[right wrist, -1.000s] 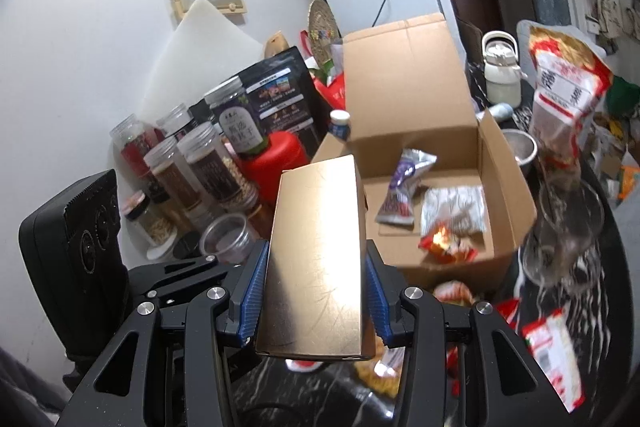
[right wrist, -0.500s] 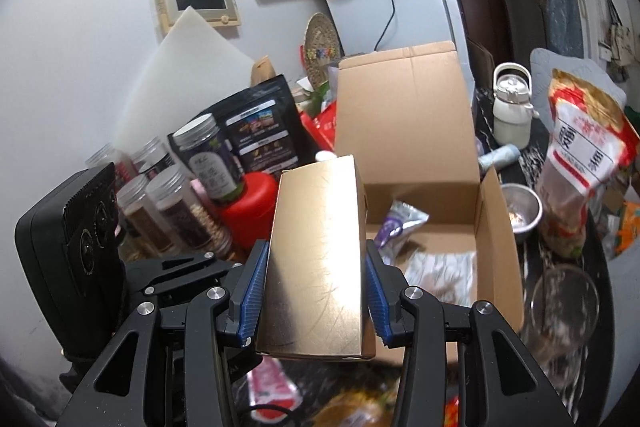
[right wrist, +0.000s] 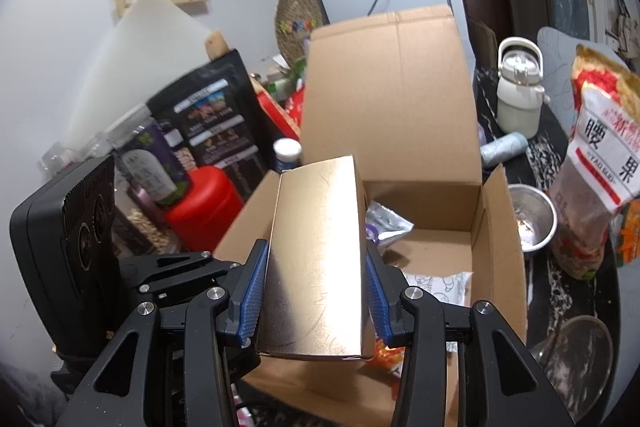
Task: Organize snacks
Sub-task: 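Carry the gold box over the cardboard box with the right tool, then lower the gold box into the cardboard box and open the right tool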
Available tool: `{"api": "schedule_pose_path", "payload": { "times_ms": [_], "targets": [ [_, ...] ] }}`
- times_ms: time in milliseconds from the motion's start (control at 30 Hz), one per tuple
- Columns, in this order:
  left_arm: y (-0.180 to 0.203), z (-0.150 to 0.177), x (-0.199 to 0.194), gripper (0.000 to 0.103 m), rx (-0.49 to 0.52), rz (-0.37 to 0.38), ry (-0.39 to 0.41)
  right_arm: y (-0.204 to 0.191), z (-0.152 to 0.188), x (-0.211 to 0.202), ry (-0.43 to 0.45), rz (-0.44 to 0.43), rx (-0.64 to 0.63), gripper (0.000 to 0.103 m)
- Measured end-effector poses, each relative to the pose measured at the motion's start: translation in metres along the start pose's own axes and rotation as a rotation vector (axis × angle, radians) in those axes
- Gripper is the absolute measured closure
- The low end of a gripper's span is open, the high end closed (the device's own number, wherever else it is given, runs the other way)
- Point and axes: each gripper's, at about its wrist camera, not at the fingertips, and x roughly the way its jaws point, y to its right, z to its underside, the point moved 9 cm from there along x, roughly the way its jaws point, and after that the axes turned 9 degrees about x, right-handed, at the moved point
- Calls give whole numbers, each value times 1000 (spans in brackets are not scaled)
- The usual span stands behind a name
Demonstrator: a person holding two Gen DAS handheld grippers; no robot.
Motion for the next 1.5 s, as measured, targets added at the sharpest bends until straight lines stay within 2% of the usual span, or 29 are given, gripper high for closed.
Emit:
{"api": "schedule_pose_path", "payload": {
  "times_ms": [367, 533, 567, 667, 867, 1033, 1200, 1300, 1500],
  "targets": [
    [-8, 20, 29, 95, -11, -11, -96, 24, 14, 36, -91, 17, 31, 55],
    [-10, 23, 31, 95, 4, -52, -117, 27, 18, 42, -117, 32, 37, 54],
    [-11, 23, 31, 95, 5, -61, -115, 28, 19, 42, -120, 35, 38, 51],
    [-13, 22, 30, 95, 5, -83, -107, 29, 21, 43, -131, 46, 43, 33],
    [-13, 22, 26, 95, 9, -91, -111, 25, 21, 39, -128, 50, 40, 32],
    [-12, 17, 13, 95, 11, -110, -91, 24, 18, 30, -110, 61, 51, 32],
    [-7, 7, -9, 95, 24, -131, -36, 20, 17, 16, -92, 74, 53, 32],
    [1, 0, -27, 95, 37, -119, 20, 13, 16, 4, -75, 75, 46, 32],
    [16, -2, -55, 95, 66, -120, 51, -3, 18, -25, -31, 73, 26, 32]
  ]
}}
